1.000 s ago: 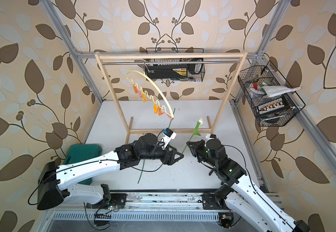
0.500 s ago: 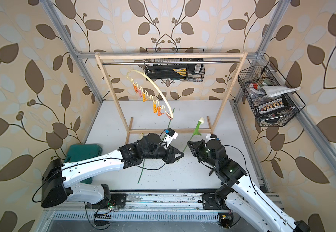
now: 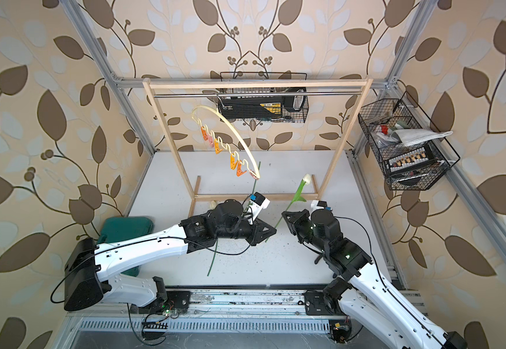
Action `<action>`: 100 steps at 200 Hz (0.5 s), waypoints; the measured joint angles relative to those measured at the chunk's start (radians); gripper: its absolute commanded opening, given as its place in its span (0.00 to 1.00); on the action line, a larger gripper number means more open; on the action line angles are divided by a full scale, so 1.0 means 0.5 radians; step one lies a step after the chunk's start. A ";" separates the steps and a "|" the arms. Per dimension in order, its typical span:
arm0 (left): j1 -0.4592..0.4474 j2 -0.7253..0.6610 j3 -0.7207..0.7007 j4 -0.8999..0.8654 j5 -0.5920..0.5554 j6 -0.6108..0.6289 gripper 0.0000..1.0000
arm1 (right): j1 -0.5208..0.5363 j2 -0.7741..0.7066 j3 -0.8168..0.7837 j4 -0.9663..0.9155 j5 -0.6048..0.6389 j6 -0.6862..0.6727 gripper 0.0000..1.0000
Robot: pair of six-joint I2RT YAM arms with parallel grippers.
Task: Dry the flowers on a clothes hanger
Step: Pick up the flower at the center of the board.
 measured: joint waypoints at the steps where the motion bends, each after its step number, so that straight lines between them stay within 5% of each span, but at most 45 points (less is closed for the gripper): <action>1: 0.000 0.000 0.001 -0.002 -0.001 0.006 0.11 | 0.001 0.001 0.000 0.000 0.000 0.000 0.00; 75: 0.001 0.014 0.060 -0.158 -0.044 -0.034 0.02 | 0.023 0.014 0.024 -0.018 0.017 -0.060 0.00; 100: 0.001 0.014 0.108 -0.246 -0.055 -0.048 0.00 | 0.027 0.011 0.037 -0.025 0.014 -0.114 0.47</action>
